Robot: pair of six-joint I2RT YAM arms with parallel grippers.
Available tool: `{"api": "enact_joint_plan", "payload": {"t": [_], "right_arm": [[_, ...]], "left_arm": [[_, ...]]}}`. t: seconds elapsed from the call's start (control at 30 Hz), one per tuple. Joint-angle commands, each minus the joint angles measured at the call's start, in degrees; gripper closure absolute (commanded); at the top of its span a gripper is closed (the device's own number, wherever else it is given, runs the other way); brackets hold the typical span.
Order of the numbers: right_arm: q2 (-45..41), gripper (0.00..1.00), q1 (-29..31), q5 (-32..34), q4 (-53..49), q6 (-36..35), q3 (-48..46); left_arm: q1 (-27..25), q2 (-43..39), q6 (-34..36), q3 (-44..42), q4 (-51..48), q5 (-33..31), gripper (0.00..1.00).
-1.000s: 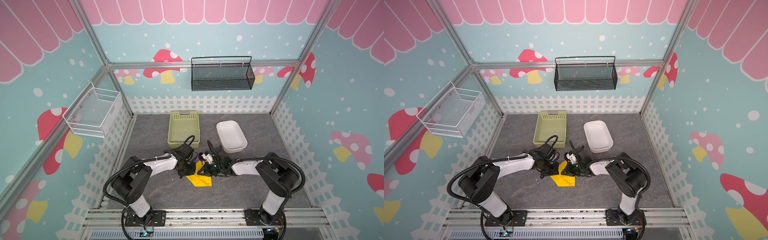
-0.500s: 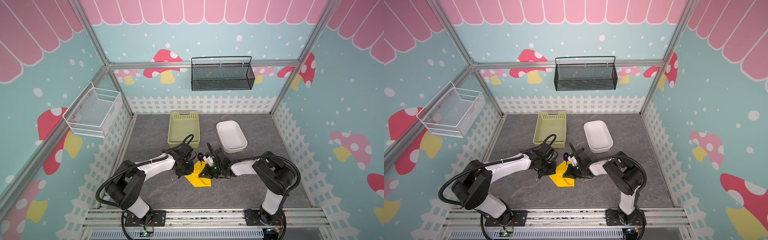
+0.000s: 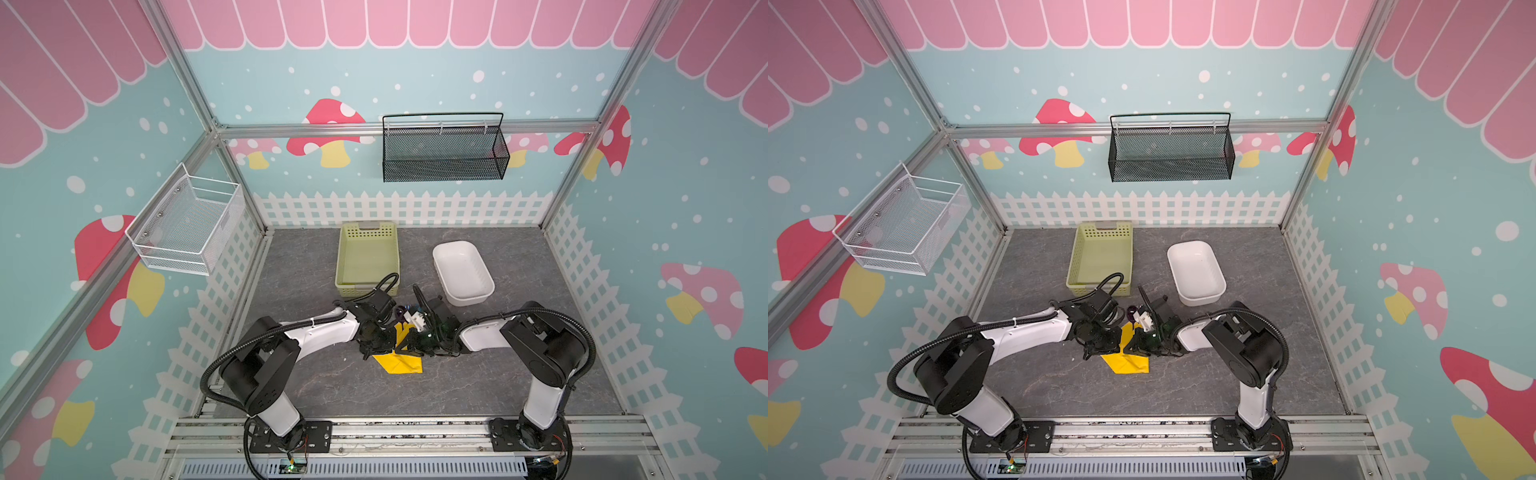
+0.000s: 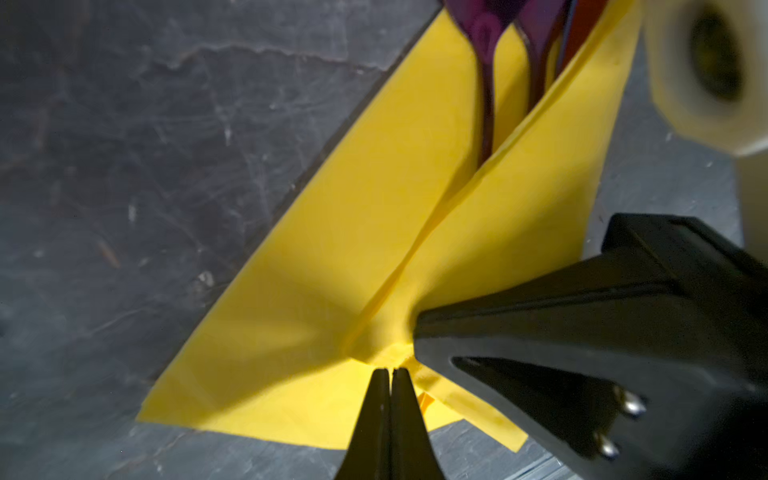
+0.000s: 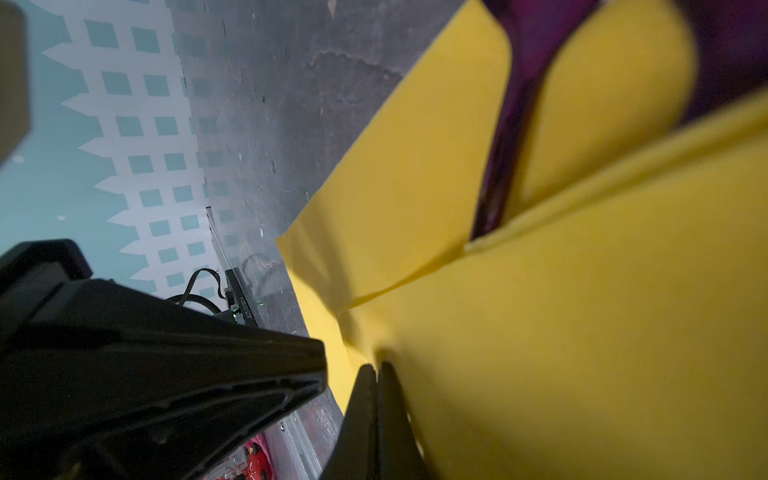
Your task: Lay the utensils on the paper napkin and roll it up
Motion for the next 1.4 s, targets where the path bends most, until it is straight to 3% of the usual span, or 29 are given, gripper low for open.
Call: {"api": "enact_joint_plan", "payload": {"t": [0.0, 0.4, 0.73, 0.93, 1.37], "right_arm": [[-1.3, 1.0, 0.6, 0.8, 0.3, 0.2, -0.3], [-7.2, 1.0, 0.6, 1.1, -2.7, -0.2, -1.6], [-15.6, 1.0, 0.5, -1.0, -5.4, -1.9, -9.2], [-13.8, 1.0, 0.7, -3.8, -3.4, -2.7, -10.8], [-8.5, 1.0, 0.6, -2.5, -0.5, -2.3, -10.8]], "left_arm": [[-0.1, 1.5, -0.5, -0.3, 0.8, 0.0, 1.0], [0.0, 3.0, 0.4, -1.3, 0.9, -1.0, 1.0], [0.2, 2.8, 0.4, -1.5, 0.8, -1.1, 1.0], [0.3, 3.0, 0.3, -1.1, 0.7, -1.4, 1.0], [0.3, -0.6, 0.8, 1.2, -0.5, -1.2, 0.96]]}}
